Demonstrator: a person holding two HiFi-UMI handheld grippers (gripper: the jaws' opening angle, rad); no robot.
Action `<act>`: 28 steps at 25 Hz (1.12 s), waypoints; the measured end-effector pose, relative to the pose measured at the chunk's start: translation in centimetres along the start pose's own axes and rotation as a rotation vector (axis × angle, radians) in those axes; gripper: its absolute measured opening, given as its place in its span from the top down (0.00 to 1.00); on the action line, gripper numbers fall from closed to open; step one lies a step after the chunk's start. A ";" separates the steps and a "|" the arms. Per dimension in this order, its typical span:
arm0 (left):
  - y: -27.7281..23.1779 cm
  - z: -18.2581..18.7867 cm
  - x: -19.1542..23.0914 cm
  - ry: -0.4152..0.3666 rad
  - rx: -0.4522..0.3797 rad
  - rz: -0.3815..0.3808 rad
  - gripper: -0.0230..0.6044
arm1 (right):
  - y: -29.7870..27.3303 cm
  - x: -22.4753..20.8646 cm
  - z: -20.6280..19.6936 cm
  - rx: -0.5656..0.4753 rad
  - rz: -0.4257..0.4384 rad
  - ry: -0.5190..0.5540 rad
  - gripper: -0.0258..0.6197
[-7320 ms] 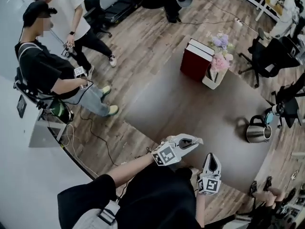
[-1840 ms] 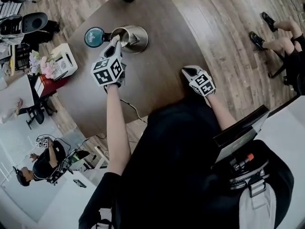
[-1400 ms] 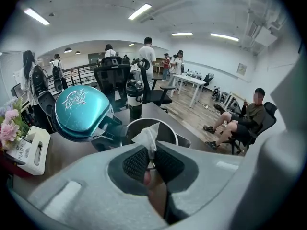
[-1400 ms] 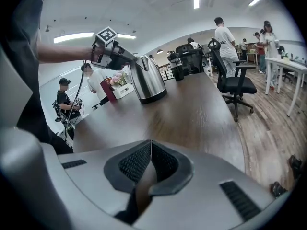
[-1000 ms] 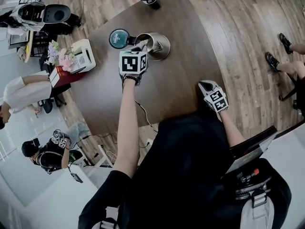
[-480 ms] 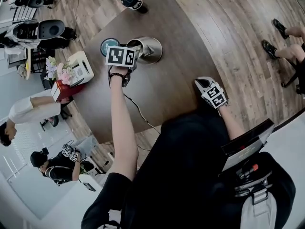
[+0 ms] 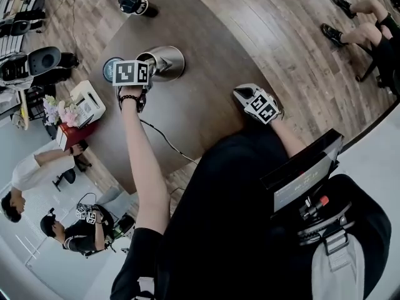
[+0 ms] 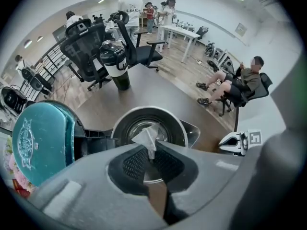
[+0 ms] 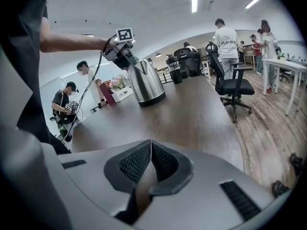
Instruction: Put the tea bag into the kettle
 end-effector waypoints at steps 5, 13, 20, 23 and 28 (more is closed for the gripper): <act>-0.2 0.1 -0.3 -0.031 -0.003 0.012 0.92 | 0.3 0.0 0.1 -0.004 -0.006 0.014 0.95; -0.1 0.0 -0.1 -0.019 -0.069 0.023 0.92 | 0.0 0.4 0.1 -0.001 0.003 0.028 0.95; 0.2 0.0 -0.3 0.017 -0.131 0.026 0.91 | 0.1 0.5 -0.2 0.008 0.018 0.030 0.95; 0.3 0.0 -0.3 0.033 -0.178 0.021 0.87 | 0.3 0.5 -0.2 0.007 0.016 0.036 0.95; 0.9 0.1 -0.3 0.039 -0.237 0.036 0.79 | 0.2 0.6 -0.4 0.003 0.019 0.043 0.95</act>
Point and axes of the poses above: the fingertips, and each gripper's own axes: y backward along the fingers, x to its left, z out of its top, the point moved 5 cm from there along y, backward along the fingers, and after that the axes turned 4 degrees about x, right-handed, at the moved point
